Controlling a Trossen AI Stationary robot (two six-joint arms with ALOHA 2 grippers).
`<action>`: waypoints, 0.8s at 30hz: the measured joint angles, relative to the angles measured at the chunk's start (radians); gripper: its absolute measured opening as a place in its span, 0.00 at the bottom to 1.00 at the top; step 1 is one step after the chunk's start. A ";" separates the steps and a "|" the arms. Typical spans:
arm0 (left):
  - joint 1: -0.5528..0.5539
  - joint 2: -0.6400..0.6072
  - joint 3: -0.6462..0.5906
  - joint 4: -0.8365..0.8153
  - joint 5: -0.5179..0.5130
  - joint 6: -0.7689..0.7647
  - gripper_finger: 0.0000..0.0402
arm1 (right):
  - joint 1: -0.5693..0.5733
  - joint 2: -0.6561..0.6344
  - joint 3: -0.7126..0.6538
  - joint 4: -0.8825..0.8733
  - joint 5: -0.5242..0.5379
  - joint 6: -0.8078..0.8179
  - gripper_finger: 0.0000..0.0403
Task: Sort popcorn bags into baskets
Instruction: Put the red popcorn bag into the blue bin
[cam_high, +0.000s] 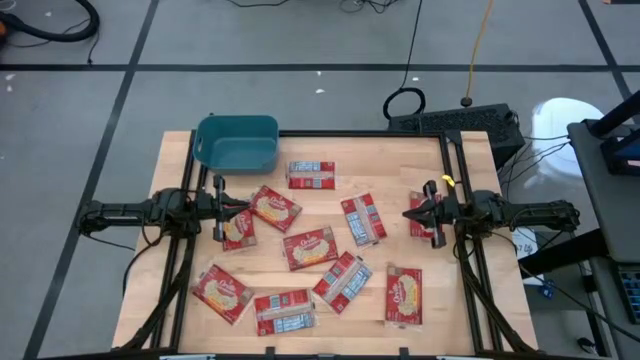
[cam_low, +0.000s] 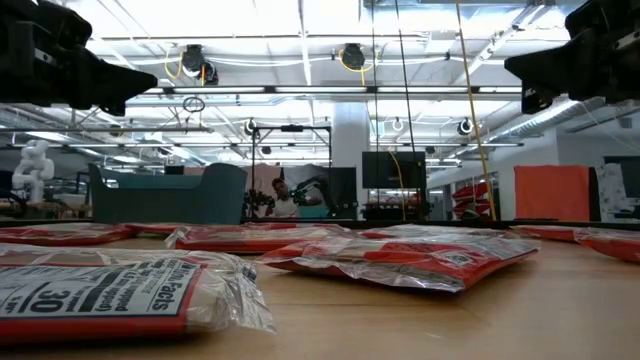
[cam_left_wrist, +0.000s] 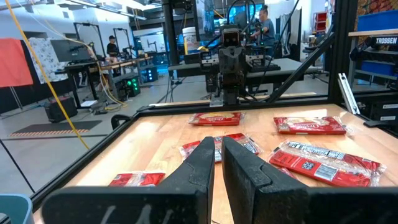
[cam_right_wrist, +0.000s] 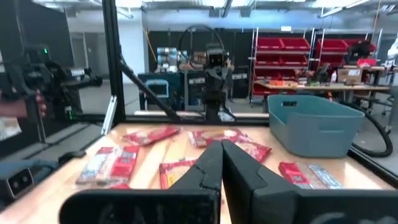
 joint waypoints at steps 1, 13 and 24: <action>0.000 0.000 0.000 0.000 0.000 0.000 0.09 | 0.000 0.000 0.003 0.001 -0.001 0.011 0.00; 0.000 0.000 0.000 0.000 0.000 0.000 0.09 | 0.000 0.170 0.141 0.028 0.056 0.059 0.00; 0.000 0.000 0.000 0.000 0.000 0.000 0.09 | 0.001 0.521 0.514 -0.119 0.056 0.065 0.00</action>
